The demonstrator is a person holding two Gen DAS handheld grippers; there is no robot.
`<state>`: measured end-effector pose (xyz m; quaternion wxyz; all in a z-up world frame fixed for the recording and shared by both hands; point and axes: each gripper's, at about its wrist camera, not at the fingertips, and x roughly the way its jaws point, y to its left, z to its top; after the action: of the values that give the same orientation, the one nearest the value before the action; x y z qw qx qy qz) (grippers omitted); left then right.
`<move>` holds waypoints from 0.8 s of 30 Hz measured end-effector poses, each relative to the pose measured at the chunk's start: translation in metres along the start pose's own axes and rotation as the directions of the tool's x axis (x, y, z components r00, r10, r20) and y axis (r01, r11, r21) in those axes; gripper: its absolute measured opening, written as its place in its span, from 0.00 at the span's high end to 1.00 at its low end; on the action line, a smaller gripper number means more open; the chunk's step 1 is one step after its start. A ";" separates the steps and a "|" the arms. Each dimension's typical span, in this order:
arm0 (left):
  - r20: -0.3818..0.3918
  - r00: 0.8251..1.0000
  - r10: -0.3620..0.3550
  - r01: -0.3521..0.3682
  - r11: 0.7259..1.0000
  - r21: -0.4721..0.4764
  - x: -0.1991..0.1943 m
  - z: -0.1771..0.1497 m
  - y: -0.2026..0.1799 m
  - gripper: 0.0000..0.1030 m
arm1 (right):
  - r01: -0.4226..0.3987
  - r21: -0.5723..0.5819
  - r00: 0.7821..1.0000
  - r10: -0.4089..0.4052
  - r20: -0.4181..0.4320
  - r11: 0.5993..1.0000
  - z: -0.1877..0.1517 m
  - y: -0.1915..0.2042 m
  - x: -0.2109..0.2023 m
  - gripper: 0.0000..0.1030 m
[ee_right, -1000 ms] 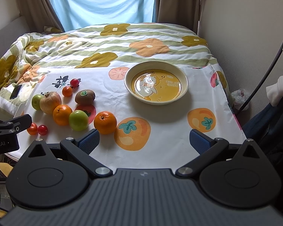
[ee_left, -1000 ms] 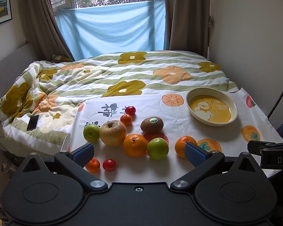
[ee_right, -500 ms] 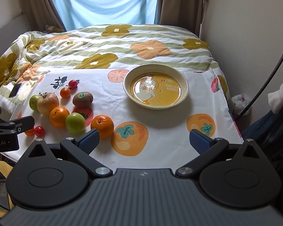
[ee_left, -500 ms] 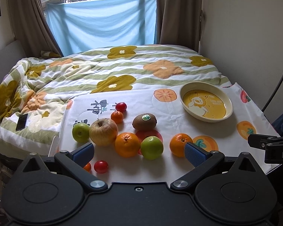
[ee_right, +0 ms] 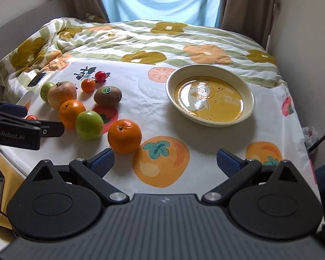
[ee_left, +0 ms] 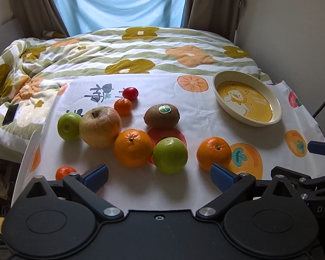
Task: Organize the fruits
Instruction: 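Close the right gripper on the orange while the left gripper closes on the green apple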
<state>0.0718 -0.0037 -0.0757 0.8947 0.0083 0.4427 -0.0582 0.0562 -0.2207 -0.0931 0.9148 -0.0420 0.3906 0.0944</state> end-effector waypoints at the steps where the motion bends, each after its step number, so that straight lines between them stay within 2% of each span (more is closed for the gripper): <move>1: -0.020 1.000 0.009 -0.009 1.000 -0.030 0.007 0.002 -0.001 0.07 | -0.017 -0.011 1.000 0.017 -0.004 1.000 0.000 -0.001 0.006 0.00; 10: -0.066 0.997 0.045 -0.057 0.979 -0.194 0.043 0.008 -0.010 0.11 | -0.158 -0.135 0.987 0.153 -0.047 0.978 -0.003 -0.003 0.053 0.00; 17: -0.088 0.994 0.064 -0.089 0.945 -0.316 0.065 0.007 -0.010 0.16 | -0.252 -0.172 0.967 0.240 -0.088 0.952 -0.003 -0.004 0.082 0.00; 24: -0.096 0.994 0.060 -0.095 0.908 -0.408 0.078 0.004 -0.009 0.24 | -0.306 -0.221 0.952 0.289 -0.106 0.926 -0.002 0.003 0.096 0.00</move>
<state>0.1209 -0.0204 -0.1350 0.8593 -0.1602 0.4803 0.0722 0.1187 -0.2049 -0.1637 0.8638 -0.0938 0.4110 0.2759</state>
